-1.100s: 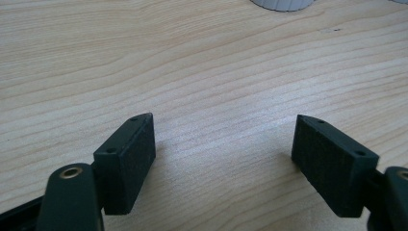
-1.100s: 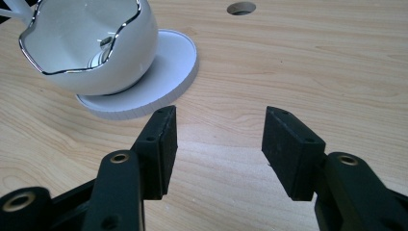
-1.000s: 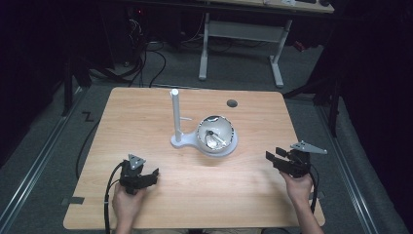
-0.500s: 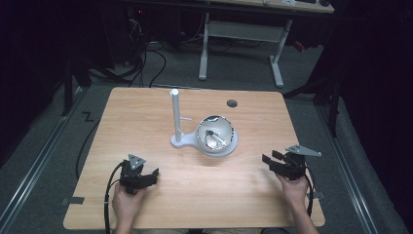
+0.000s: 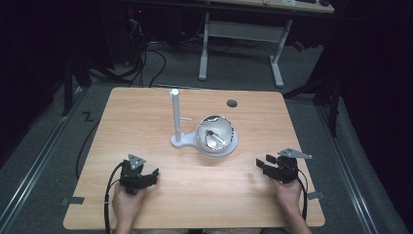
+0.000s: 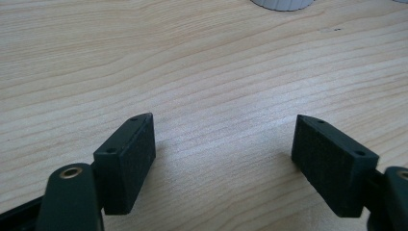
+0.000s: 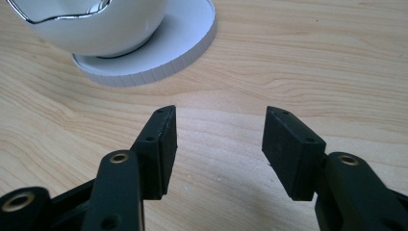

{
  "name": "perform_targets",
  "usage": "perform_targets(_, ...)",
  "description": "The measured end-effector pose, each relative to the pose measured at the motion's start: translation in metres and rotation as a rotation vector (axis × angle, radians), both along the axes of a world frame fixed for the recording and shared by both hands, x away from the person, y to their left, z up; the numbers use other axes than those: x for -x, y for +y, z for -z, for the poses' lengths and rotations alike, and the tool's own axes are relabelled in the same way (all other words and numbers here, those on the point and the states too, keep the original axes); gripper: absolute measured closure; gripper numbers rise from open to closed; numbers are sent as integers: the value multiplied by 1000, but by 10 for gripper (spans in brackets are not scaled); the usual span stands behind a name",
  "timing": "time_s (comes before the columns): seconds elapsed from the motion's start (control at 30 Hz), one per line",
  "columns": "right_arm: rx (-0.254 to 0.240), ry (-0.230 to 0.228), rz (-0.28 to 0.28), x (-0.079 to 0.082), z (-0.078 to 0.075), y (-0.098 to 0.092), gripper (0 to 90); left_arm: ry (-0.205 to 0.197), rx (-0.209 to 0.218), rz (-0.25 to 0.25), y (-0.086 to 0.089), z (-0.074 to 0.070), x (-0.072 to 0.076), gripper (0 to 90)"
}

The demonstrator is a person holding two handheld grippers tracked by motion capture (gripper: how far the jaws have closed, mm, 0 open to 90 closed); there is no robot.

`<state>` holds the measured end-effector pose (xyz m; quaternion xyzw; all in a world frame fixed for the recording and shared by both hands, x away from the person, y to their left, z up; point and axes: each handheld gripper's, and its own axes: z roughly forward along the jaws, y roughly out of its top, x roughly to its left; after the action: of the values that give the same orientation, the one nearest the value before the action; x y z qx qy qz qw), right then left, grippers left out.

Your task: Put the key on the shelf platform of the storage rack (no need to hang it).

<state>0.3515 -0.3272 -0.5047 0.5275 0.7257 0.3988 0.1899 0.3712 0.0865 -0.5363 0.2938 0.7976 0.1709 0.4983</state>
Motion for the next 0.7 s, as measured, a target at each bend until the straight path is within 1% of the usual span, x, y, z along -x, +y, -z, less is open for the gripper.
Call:
perform_targets(0.17, 14, 11, -10, 0, 5, 5, 468, 0, 0, -1, 0, 0, 0, 237)
perform_targets(0.4, 61, 23, -21, 0, 12, 12, 466, 4, 5, -5, 0, 0, 0, 237)
perform_targets(0.57, 73, 44, -31, 0, 20, 17, 465, 3, 2, -2, 0, 0, 0, 237)
perform_targets(0.63, 99, 48, -33, 1, 25, 20, 458, -1, 0, 3, 0, 0, 0, 237)
perform_targets(0.67, 120, 29, -37, 2, 26, 22, 456, -1, -2, 3, 1, 0, 0, 237)
perform_targets(0.7, 131, 28, -38, 2, 26, 23, 455, -1, -2, 3, 1, 0, 0, 237)
